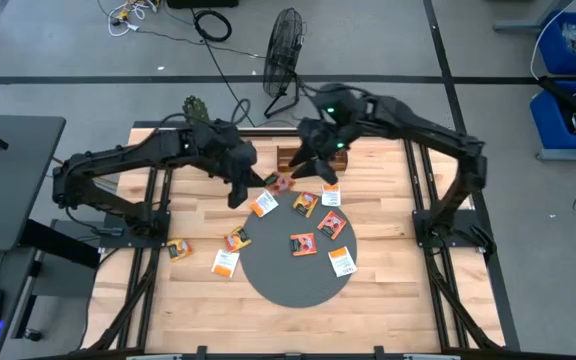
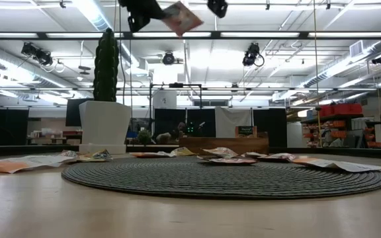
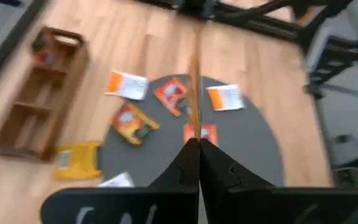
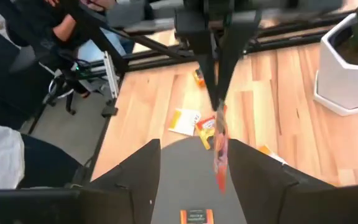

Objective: Pick & Place Tea
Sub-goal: Put the yellow tea bag into the right section of the wooden organizer

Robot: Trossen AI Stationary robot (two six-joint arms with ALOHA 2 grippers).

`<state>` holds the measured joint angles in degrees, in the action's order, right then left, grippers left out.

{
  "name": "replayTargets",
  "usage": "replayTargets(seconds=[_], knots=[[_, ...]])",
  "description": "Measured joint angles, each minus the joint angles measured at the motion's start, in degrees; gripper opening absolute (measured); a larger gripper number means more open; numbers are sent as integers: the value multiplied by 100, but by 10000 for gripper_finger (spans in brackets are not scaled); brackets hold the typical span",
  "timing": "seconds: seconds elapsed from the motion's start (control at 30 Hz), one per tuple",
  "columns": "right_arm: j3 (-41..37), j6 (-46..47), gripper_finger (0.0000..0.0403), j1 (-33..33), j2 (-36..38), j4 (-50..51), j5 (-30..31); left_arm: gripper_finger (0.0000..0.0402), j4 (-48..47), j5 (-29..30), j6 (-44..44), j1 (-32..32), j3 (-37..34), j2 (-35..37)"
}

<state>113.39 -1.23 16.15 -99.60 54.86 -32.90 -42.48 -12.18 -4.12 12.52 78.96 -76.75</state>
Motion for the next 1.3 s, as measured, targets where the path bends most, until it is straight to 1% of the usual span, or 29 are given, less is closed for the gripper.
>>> replayTargets(seconds=[0.07,0.17,0.23,0.37,0.57,0.7,0.9,1.17,1.3], knots=[[137,-80,192,-44,-214,-27,127,1,-392,207,102,-47,148,-24],[286,-217,192,-100,-446,-29,370,1,-616,355,186,-141,316,-69],[350,-234,192,-123,-552,-42,399,1,-979,412,205,-181,328,-118],[425,-353,192,-188,-672,-192,550,1,-1357,504,281,-299,328,-290],[404,-380,192,-294,-794,-195,639,1,-1392,552,394,-464,328,-511],[395,-374,192,-374,-1003,-161,656,1,-1382,576,398,-480,328,-576],[397,-357,192,-500,-1324,-196,660,1,-1385,576,396,-479,328,-577],[394,-344,192,-526,-1447,-229,731,1,-1372,574,387,-479,328,-577],[394,-343,178,-526,-1444,-199,793,1,-1364,580,387,-479,328,-577]])
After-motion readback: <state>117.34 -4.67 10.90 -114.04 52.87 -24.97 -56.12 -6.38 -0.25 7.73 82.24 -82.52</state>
